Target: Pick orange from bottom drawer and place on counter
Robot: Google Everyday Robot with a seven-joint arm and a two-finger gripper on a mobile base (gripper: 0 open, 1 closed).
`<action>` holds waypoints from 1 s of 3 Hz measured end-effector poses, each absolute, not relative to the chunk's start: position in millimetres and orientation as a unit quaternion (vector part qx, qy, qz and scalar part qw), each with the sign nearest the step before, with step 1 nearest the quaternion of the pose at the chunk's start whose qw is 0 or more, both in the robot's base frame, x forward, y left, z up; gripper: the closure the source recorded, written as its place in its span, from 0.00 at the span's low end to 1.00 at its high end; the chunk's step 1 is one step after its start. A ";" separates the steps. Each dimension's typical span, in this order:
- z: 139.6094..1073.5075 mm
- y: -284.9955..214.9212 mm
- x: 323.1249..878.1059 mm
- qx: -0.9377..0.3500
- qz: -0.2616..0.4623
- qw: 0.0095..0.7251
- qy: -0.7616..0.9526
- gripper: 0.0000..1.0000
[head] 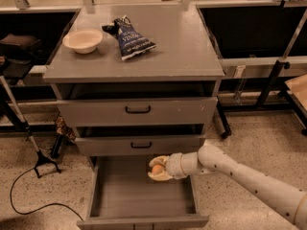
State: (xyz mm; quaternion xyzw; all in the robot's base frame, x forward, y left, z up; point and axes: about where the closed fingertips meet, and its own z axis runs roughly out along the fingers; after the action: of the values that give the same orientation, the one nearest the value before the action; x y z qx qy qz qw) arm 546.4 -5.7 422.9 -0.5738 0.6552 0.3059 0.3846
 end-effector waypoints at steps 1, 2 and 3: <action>508.3 2.0 554.7 -0.598 0.285 0.390 0.639 1.00; 590.3 4.6 564.4 -0.619 0.258 0.393 0.630 1.00; 685.5 -0.3 577.4 -0.624 0.207 0.407 0.634 1.00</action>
Offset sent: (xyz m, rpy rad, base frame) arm 0.0353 0.0071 0.2793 -0.1350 -0.1958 0.0562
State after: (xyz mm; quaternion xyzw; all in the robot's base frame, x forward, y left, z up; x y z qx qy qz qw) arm 577.4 -0.3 685.5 -0.6239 0.6339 0.2070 0.4074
